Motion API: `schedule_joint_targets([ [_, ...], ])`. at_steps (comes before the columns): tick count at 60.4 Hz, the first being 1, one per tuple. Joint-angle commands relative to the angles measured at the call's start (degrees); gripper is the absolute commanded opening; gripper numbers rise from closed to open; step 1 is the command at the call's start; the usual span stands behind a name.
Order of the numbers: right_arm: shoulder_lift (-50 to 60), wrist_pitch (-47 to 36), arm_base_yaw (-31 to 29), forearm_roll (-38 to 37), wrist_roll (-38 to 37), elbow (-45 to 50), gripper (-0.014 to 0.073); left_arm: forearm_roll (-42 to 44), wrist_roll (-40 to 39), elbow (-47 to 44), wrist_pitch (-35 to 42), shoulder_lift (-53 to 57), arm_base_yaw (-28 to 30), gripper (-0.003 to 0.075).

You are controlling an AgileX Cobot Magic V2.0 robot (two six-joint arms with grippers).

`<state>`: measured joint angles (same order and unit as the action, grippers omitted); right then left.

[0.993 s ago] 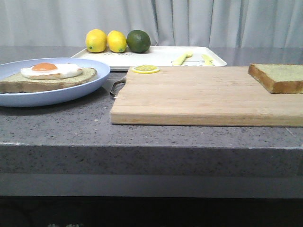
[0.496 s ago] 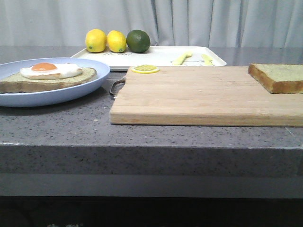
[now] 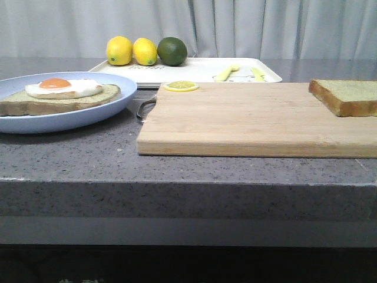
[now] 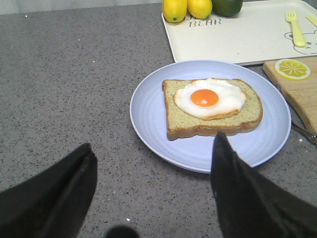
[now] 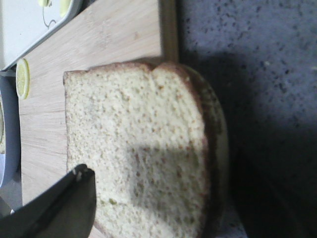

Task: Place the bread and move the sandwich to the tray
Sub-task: 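Grasp the loose bread slice on the cutting board with the right gripper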

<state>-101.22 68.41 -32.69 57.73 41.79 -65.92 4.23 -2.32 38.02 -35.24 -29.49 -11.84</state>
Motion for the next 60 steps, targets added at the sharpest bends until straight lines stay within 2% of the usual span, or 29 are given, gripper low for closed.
schedule_joint_targets([
  [1, 2.0, 8.0, 0.2, 2.6, 1.3, -1.6, 0.0538, 0.3, -0.4, 1.5, 4.8, -0.6, -0.5, 0.0483],
  [11, 2.0, 8.0, 0.2, 2.7, 1.3, -1.6, 0.0339, 0.3, -0.4, 1.5, 4.8, -0.6, -0.5, 0.0483],
  [21, 2.2, 8.0, 0.2, 4.3, 1.3, -1.6, 0.0212, 0.3, -0.4, 1.5, 4.8, -0.6, -0.5, 0.0483],
  [36, 5.2, 8.0, 0.2, 5.2, 1.3, -1.6, 0.0148, 0.3, -0.4, 1.5, 4.8, -0.6, -0.5, 0.0483],
  [60, 14.2, 8.0, 1.7, 12.5, 1.3, -1.6, 0.0146, 0.5, -0.4, 1.5, 4.8, -0.6, -0.5, 0.0483],
])
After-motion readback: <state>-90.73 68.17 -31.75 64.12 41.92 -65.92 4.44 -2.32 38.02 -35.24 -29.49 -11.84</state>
